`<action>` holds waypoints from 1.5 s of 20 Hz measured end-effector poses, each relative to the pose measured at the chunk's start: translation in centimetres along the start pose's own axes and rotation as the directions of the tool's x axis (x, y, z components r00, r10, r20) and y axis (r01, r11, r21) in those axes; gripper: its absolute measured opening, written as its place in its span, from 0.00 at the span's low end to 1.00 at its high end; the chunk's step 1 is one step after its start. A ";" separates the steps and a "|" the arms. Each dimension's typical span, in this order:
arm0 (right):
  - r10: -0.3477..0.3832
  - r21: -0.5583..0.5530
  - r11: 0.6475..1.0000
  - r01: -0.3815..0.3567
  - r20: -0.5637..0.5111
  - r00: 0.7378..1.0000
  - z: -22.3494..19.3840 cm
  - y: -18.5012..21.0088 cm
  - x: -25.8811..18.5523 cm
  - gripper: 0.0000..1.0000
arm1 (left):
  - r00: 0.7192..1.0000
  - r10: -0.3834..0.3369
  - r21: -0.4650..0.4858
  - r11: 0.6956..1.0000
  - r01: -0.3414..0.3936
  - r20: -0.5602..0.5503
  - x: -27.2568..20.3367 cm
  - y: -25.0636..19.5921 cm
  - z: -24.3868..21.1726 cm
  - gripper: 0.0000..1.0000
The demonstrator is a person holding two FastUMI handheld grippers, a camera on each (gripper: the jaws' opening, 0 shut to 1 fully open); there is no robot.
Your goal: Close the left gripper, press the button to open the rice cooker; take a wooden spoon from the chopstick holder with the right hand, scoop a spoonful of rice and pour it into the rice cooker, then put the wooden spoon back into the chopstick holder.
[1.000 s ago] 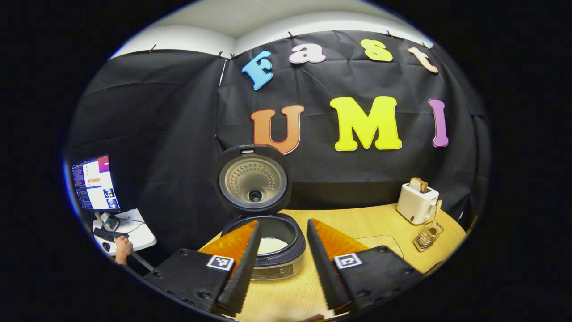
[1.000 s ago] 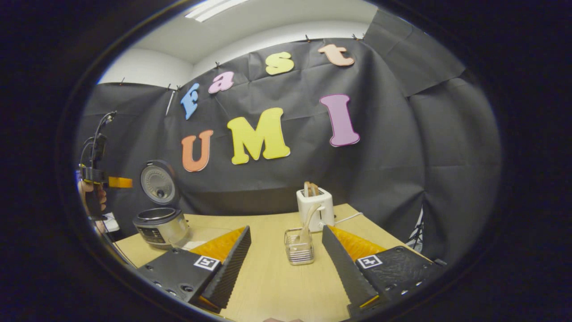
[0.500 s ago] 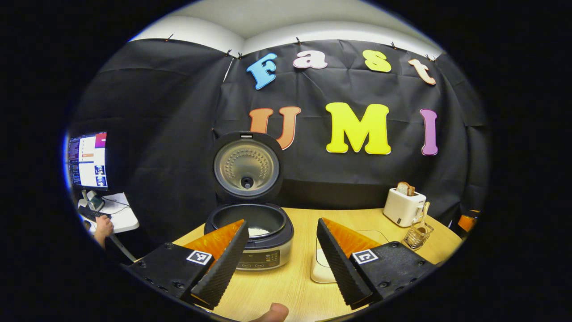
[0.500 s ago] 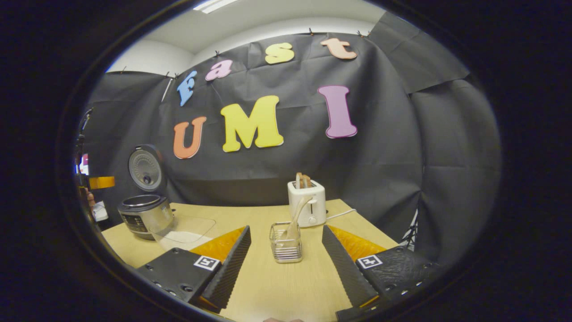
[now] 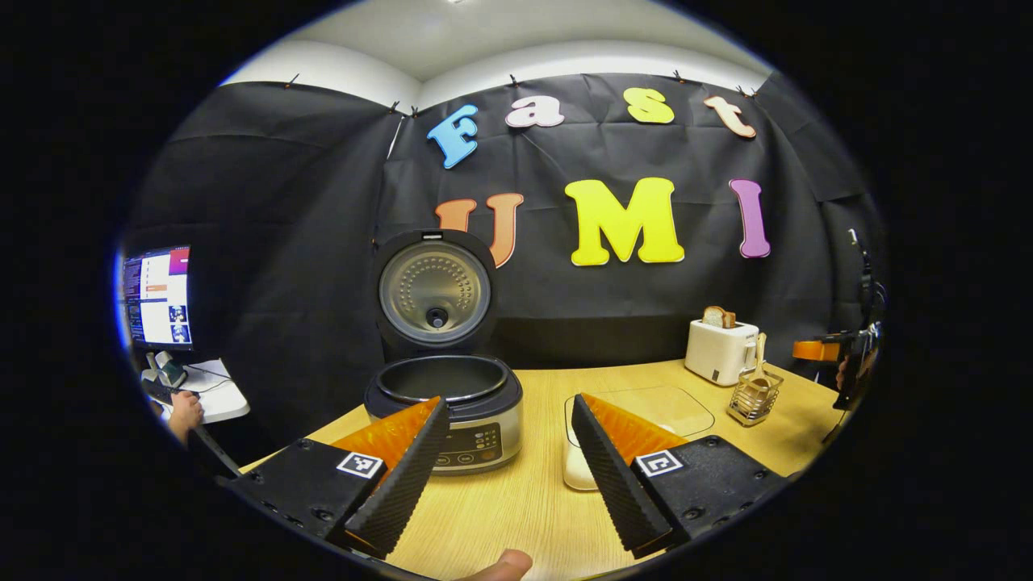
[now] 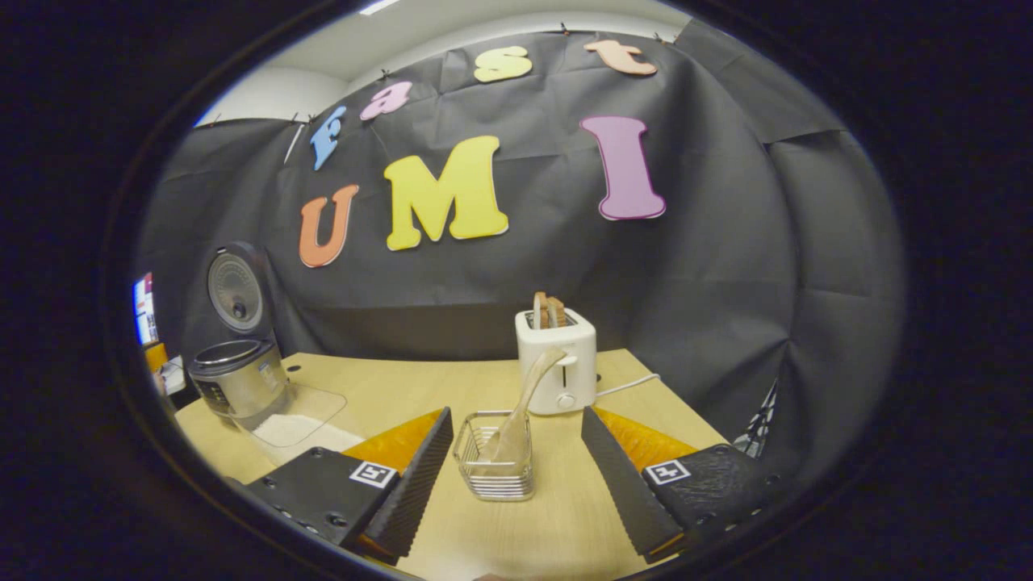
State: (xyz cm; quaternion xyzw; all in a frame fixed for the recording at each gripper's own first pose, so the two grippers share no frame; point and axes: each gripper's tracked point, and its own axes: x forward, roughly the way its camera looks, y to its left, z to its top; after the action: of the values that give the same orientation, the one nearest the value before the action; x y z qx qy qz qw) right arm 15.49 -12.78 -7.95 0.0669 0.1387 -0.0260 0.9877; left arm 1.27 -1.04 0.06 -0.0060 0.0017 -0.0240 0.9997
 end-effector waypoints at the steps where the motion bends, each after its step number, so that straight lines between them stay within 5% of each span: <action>1: 0.009 0.003 1.000 -0.009 -0.011 1.000 0.2 0.0 1.5 0.96 | 1.000 -0.005 0.003 1.000 0.005 -0.008 0.2 -0.1 -0.3 0.98; 5: 0.012 0.012 1.000 -0.011 -0.085 0.996 -0.7 -0.6 7.4 0.92 | 0.999 -0.037 0.006 0.999 0.037 0.001 0.4 -0.8 -0.5 0.98; 6: -0.002 0.008 1.000 0.003 -0.104 0.995 -0.9 -0.7 8.4 0.99 | 0.999 -0.039 0.007 0.999 0.039 -0.001 0.5 -0.9 -0.5 0.98; 7: -0.012 0.005 1.000 0.013 -0.120 0.993 -0.9 -0.8 9.4 0.92 | 0.999 -0.037 0.009 0.999 0.037 -0.002 0.6 -0.7 -0.7 0.98; 14: -0.091 0.051 0.993 0.106 -0.231 0.969 -1.4 -1.5 15.2 0.96 | 0.998 -0.042 0.020 0.999 0.043 -0.046 1.2 -0.7 -2.2 0.98; 19: -0.128 0.019 0.990 0.141 -0.304 0.944 -2.3 -1.7 17.2 0.70 | 0.998 -0.050 0.028 0.998 0.051 -0.043 1.2 -0.8 -2.1 0.98; 24: -0.117 0.043 0.988 0.146 -0.395 0.911 -4.6 -1.5 18.4 0.56 | 0.998 -0.039 0.011 0.999 0.040 -0.046 1.0 0.0 -1.9 0.98; 25: -0.106 0.065 0.987 0.144 -0.400 0.910 -4.7 -1.3 18.3 0.39 | 0.998 -0.038 0.005 0.999 0.038 -0.048 1.2 0.1 -2.0 0.98; 26: -0.092 0.084 0.987 0.137 -0.404 0.910 -4.8 -1.2 18.4 0.33 | 0.998 -0.038 0.001 0.999 0.038 -0.051 1.1 0.2 -2.1 0.98; 29: -0.076 0.103 0.987 0.127 -0.395 0.915 -4.7 -1.3 18.3 0.32 | 0.998 -0.037 0.004 0.999 0.037 -0.048 1.1 0.3 -2.0 0.98; 30: -0.083 0.125 0.982 0.143 -0.396 0.915 -4.0 -1.3 17.5 0.24 | 0.998 -0.037 0.006 0.999 0.038 -0.048 1.1 0.3 -1.9 0.98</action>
State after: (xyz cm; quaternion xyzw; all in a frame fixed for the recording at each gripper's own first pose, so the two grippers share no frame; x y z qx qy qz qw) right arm 31.12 -14.09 -16.74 0.1373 0.3331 -0.0800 0.9294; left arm 2.35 -0.82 -1.86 -0.0020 0.0252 -0.0429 0.9988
